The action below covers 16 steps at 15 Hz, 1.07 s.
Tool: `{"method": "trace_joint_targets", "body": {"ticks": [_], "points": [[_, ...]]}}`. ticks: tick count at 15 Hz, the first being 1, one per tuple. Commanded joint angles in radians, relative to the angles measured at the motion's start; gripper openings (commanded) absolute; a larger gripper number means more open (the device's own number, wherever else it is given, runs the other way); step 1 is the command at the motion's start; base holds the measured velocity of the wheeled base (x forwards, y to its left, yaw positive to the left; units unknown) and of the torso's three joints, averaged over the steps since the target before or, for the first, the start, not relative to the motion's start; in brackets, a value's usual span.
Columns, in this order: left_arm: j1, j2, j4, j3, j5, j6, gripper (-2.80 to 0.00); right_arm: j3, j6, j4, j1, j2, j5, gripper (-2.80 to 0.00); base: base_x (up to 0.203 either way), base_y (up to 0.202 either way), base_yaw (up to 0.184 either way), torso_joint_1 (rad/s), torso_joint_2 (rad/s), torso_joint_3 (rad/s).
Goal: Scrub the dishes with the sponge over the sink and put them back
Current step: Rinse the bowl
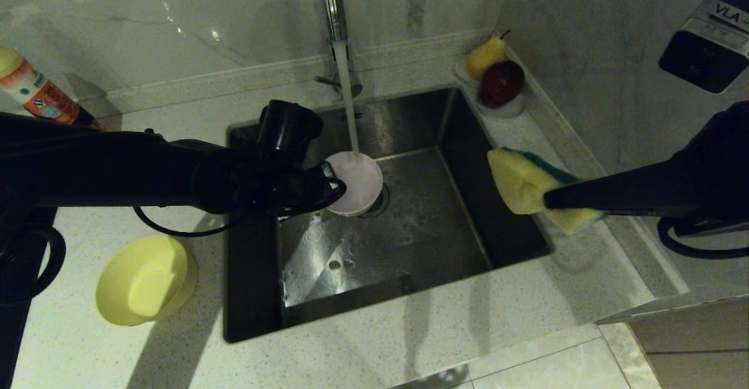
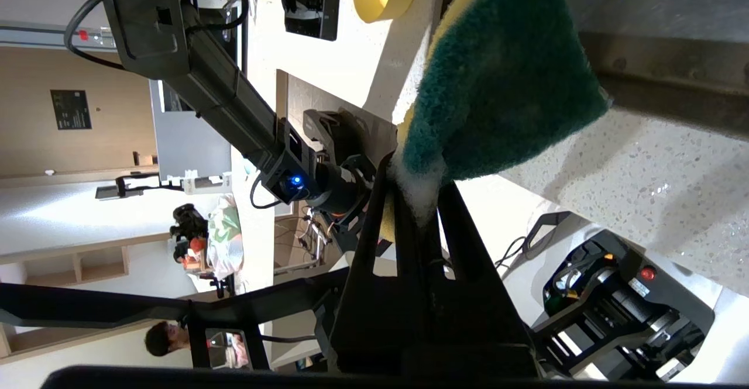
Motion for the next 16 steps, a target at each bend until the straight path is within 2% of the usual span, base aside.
{"method": "trace_joint_targets", "body": {"ticks": [1, 5, 7, 9, 11, 13, 16], "points": [[-0.006, -0.008, 0.0, 0.004, 0.002, -0.005, -2.8, 0.006, 0.002, 0.002, 0.001, -0.006, 0.004, -2.8, 0.0, 0.0, 0.0, 0.0, 0.0, 0.0], [0.001, -0.07, -0.008, 0.037, 0.033, 0.009, -2.8, 0.016, 0.002, 0.003, -0.005, -0.011, 0.004, -2.8, 0.0, 0.0, 0.0, 0.0, 0.0, 0.0], [0.015, -0.112, -0.013, 0.055, 0.133, 0.062, -2.8, 0.025, 0.002, 0.004, -0.005, -0.017, 0.01, -2.8, 0.0, 0.0, 0.0, 0.0, 0.0, 0.0], [0.031, -0.136, -0.055, 0.066, 0.271, 0.134, -2.8, 0.038, 0.007, 0.005, -0.004, -0.029, 0.019, -2.8, 0.0, 0.0, 0.0, 0.0, 0.0, 0.0], [0.056, -0.178, -0.165, 0.13, 0.316, 0.212, -2.8, 0.042, 0.009, 0.009, -0.004, -0.032, 0.019, -2.8, 0.0, 0.0, 0.0, 0.0, 0.0, 0.0], [0.062, -0.23, -0.326, 0.235, 0.324, 0.31, -2.8, 0.042, 0.019, 0.007, -0.004, -0.03, 0.019, -2.8, 0.0, 0.0, 0.0, 0.0, 0.0, 0.0], [0.062, -0.284, -0.7, 0.403, 0.326, 0.549, -2.8, 0.054, 0.021, 0.004, -0.004, -0.01, 0.021, -2.8, 0.0, 0.0, 0.0, 0.0, 0.0, 0.0]]}}
